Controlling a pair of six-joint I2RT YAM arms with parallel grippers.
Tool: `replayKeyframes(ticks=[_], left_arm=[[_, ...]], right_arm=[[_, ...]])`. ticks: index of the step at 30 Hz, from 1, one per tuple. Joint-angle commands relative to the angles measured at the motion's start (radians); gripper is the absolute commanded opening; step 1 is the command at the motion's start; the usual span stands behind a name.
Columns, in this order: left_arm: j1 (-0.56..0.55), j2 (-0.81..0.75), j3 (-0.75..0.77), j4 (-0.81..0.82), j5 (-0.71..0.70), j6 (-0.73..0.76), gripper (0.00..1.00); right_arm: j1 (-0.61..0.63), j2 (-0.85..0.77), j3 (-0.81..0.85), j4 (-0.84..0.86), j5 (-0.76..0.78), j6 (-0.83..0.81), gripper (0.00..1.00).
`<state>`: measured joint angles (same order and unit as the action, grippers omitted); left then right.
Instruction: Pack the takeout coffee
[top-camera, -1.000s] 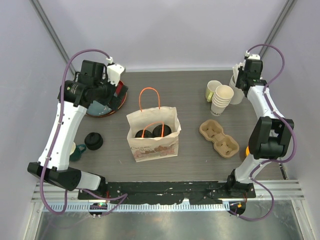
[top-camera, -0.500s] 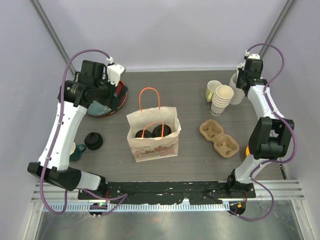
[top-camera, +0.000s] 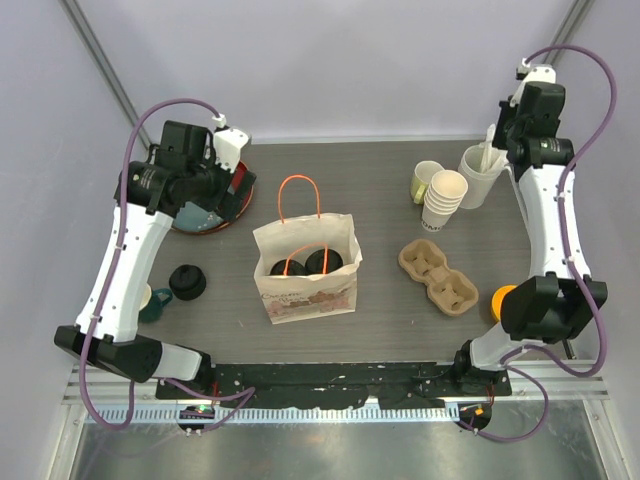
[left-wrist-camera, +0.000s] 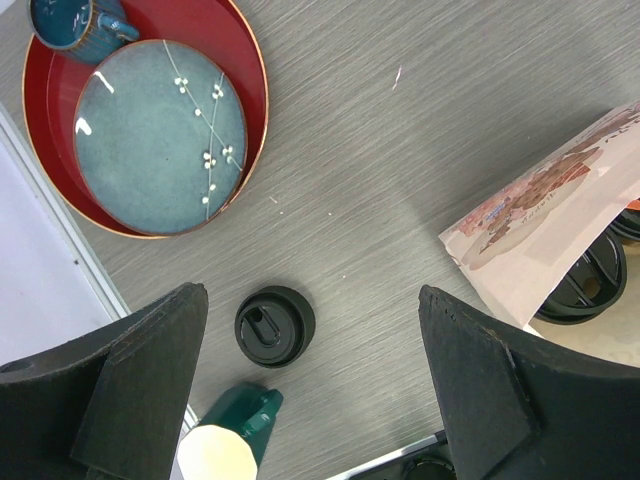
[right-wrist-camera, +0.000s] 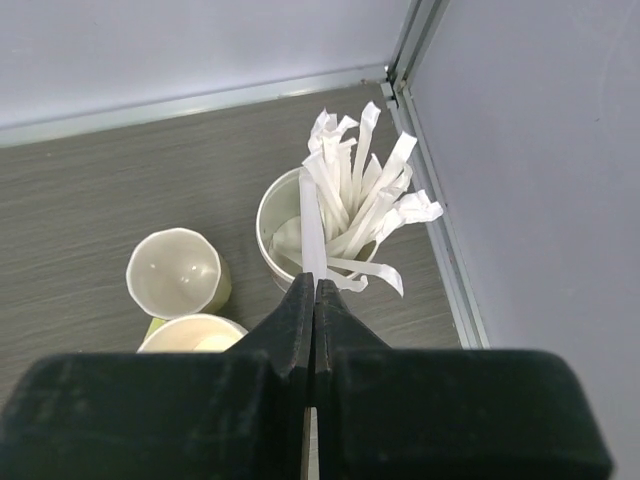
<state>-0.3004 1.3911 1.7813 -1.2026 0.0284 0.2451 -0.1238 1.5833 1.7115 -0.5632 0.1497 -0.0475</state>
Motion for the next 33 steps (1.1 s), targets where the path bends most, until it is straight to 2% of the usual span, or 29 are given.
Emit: replayKeyframes(ticks=[1,4,5,7,10,11,12,13,16,21,26,29,33], left_arm=[[0.000,-0.033,0.004,0.006,0.022,0.003,0.90],[0.000,-0.027,0.006,0.005,0.012,-0.006,0.90],[0.000,-0.026,0.006,0.006,0.007,-0.010,0.90],[0.000,-0.026,0.007,0.008,-0.004,-0.016,0.90],[0.000,-0.029,0.000,0.011,-0.021,-0.029,0.90],[0.000,-0.030,-0.003,0.014,-0.048,-0.036,0.90],[0.000,-0.032,-0.009,0.014,-0.054,-0.040,0.90],[0.000,-0.040,-0.023,0.014,-0.062,-0.044,0.90],[0.001,-0.053,-0.051,0.018,-0.087,-0.047,0.91],[0.003,-0.076,-0.082,0.021,-0.107,-0.056,0.91],[0.006,-0.073,-0.080,0.025,-0.111,-0.061,0.91],[0.006,-0.061,-0.068,0.020,-0.101,-0.063,0.91],[0.004,-0.053,-0.062,0.014,-0.101,-0.066,0.91]], right_arm=[[0.003,-0.069,0.115,-0.102,-0.045,-0.003,0.01],[0.006,-0.089,0.200,-0.179,-0.136,0.021,0.01],[0.009,-0.103,0.210,-0.193,-0.233,0.024,0.01],[0.029,-0.160,0.218,-0.190,-0.319,0.035,0.01],[0.061,-0.230,0.214,-0.162,-0.609,0.067,0.01],[0.076,-0.244,0.206,-0.127,-0.803,0.121,0.01],[0.101,-0.256,0.204,-0.113,-0.876,0.142,0.01],[0.193,-0.273,0.206,-0.107,-0.906,0.147,0.01],[0.362,-0.287,0.240,-0.167,-0.904,0.103,0.01],[0.521,-0.261,0.281,-0.352,-0.993,0.052,0.01],[0.654,-0.214,0.330,-0.608,-0.826,-0.074,0.01],[0.693,-0.177,0.342,-0.649,-0.797,-0.089,0.01],[0.773,-0.036,0.436,-0.684,-0.676,-0.080,0.01]])
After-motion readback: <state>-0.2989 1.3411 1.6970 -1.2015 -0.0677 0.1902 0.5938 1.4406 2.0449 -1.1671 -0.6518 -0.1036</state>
